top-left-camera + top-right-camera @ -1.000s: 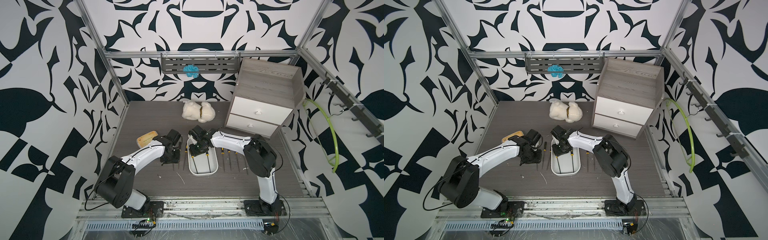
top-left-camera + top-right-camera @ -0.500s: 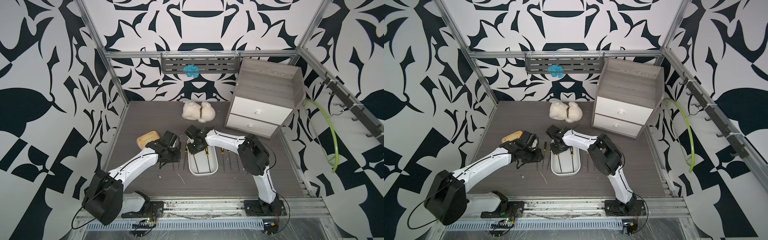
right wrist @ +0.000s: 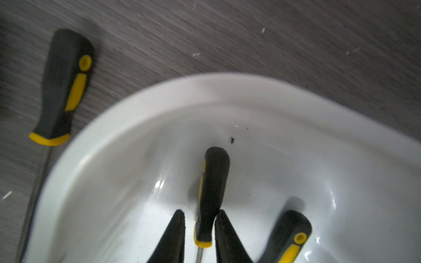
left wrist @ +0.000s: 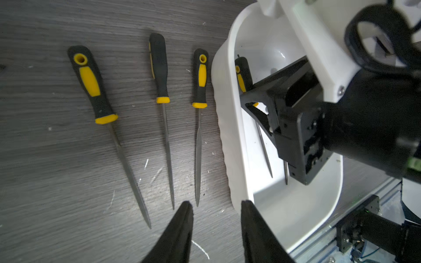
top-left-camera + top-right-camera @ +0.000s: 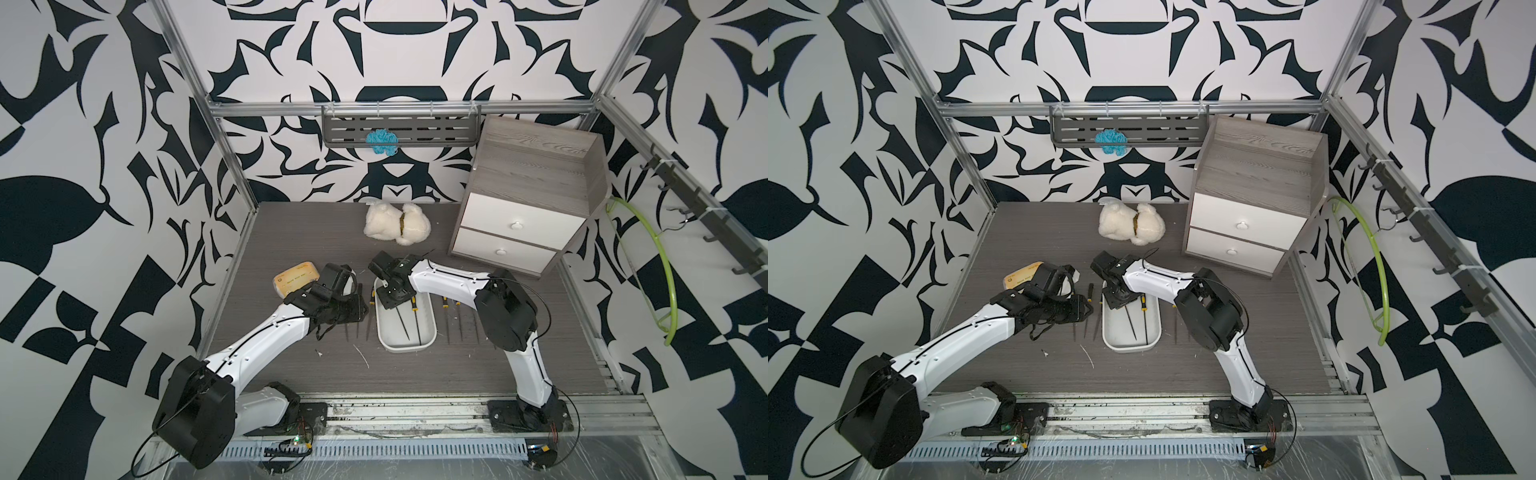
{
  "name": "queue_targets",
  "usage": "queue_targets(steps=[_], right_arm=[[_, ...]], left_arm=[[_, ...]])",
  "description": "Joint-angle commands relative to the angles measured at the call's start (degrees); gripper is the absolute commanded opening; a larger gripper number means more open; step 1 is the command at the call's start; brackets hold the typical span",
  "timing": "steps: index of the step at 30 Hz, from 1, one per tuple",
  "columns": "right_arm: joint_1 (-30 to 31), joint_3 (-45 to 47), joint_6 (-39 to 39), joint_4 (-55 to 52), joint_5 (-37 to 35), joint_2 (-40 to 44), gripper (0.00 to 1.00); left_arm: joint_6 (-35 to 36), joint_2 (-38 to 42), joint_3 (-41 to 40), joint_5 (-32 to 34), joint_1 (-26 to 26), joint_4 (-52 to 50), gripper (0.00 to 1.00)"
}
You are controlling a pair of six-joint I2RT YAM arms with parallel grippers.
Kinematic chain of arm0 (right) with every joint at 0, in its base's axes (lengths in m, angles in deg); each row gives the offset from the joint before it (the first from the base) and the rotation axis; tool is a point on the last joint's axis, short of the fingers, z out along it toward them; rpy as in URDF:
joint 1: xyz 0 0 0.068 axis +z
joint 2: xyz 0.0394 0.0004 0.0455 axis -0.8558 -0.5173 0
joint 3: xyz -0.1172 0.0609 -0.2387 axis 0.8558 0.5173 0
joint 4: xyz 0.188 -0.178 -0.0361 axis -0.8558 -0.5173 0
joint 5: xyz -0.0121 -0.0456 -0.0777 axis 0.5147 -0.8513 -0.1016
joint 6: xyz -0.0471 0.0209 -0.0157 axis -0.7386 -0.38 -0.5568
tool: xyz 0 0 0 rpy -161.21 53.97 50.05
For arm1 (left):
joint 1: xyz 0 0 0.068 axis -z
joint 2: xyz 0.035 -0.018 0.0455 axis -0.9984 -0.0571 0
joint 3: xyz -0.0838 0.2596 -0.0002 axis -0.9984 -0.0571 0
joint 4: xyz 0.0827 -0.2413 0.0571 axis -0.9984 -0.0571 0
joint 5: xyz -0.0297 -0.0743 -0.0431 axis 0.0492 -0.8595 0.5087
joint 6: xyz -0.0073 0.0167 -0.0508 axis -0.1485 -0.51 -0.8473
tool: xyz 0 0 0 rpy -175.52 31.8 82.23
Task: Take the file tool out of the storage box
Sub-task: Pick up the file tool from the storage box.
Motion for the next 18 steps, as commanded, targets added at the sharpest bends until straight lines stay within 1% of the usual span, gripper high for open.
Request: queue_targets(steps=[1, 11, 18], right_arm=[[0.6, 0.08, -1.09, 0.59, -0.54, 3.06, 0.3], [-0.15, -1.75, -0.67, -2.07, -3.19, 0.15, 0.31], [-0.73, -3.41, -0.67, -2.77, -1.47, -2.92, 0.29]], left_arm=[[0.0, 0.8, -0.86, -0.48, -0.2, 0.38, 0.41], [-0.09, 0.68, -1.25, -0.74, -0.21, 0.61, 0.41], [-0.18, 0.81, -1.52, -1.18, -0.2, 1.13, 0.41]])
